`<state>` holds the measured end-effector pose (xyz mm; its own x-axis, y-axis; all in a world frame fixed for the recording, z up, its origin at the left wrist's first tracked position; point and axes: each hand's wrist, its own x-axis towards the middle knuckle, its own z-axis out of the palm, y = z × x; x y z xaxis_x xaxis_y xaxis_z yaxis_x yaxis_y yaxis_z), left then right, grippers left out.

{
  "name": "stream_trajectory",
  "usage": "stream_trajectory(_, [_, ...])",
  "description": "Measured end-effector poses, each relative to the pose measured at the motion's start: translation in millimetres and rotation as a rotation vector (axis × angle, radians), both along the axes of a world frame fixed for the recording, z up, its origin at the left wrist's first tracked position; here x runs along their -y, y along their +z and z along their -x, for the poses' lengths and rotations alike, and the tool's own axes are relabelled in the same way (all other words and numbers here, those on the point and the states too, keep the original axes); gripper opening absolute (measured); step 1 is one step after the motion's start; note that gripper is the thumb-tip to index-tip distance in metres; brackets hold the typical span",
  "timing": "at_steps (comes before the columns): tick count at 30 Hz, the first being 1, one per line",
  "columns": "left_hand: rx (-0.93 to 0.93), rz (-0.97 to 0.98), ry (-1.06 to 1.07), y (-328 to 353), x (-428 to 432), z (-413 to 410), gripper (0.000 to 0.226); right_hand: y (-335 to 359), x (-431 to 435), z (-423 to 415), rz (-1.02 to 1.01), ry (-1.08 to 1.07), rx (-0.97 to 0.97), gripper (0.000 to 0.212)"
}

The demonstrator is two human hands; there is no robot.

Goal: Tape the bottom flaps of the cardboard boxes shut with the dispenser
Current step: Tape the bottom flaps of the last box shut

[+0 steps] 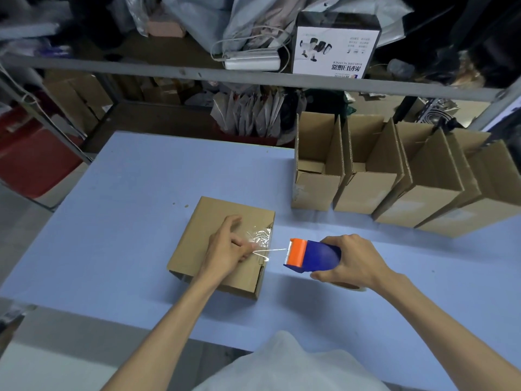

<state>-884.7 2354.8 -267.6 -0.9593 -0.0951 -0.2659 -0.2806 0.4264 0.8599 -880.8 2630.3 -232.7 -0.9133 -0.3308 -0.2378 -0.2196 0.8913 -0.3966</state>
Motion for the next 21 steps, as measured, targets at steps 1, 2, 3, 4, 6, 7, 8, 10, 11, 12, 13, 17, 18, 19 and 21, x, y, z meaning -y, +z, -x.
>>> stream_trajectory(1, [-0.002,0.013,0.008,-1,1,0,0.064,0,0,0,0.004,-0.001,0.000,0.049])
stream_trajectory(2, [-0.003,0.030,0.015,-2,1,-1,0.061,0,0,0,0.003,0.002,-0.001,0.049])
stream_trajectory(3, [0.001,0.046,0.021,-2,1,-2,0.059,0,0,0,0.001,0.006,-0.002,0.049])
stream_trajectory(4, [0.005,0.061,0.026,-3,1,-3,0.057,-1,1,0,-0.002,0.010,-0.003,0.049])
stream_trajectory(6, [0.010,0.102,0.026,-5,-1,-3,0.057,-1,1,0,-0.010,0.013,-0.002,0.047])
stream_trajectory(7, [0.014,0.137,0.016,-6,-1,-3,0.058,-2,1,0,-0.015,0.015,-0.003,0.047])
stream_trajectory(8, [0.022,0.176,0.001,-6,-3,-3,0.059,-3,1,0,-0.021,0.020,-0.004,0.049])
stream_trajectory(10, [0.064,0.251,-0.018,-5,-5,1,0.062,-4,1,1,-0.038,0.033,-0.010,0.053])
stream_trajectory(11, [0.083,0.281,-0.021,-3,-6,2,0.063,-5,2,1,-0.047,0.039,-0.013,0.054])
stream_trajectory(12, [0.093,0.308,-0.030,-1,-8,4,0.064,-6,2,1,-0.052,0.042,-0.016,0.055])
stream_trajectory(13, [0.095,0.347,-0.050,2,-10,6,0.065,-6,2,2,-0.054,0.042,-0.020,0.056])
stream_trajectory(17, [0.082,0.636,-0.099,10,-6,10,0.079,-8,2,5,-0.092,0.069,-0.035,0.056])
stream_trajectory(18, [0.059,0.649,-0.095,9,-3,9,0.078,-9,2,6,-0.095,0.072,-0.035,0.056])
stream_trajectory(19, [0.003,0.632,-0.099,8,-2,7,0.071,-9,2,7,-0.092,0.072,-0.033,0.056])
stream_trajectory(21, [-0.144,0.535,-0.162,5,-5,4,0.050,-10,4,9,-0.109,0.090,-0.024,0.056])
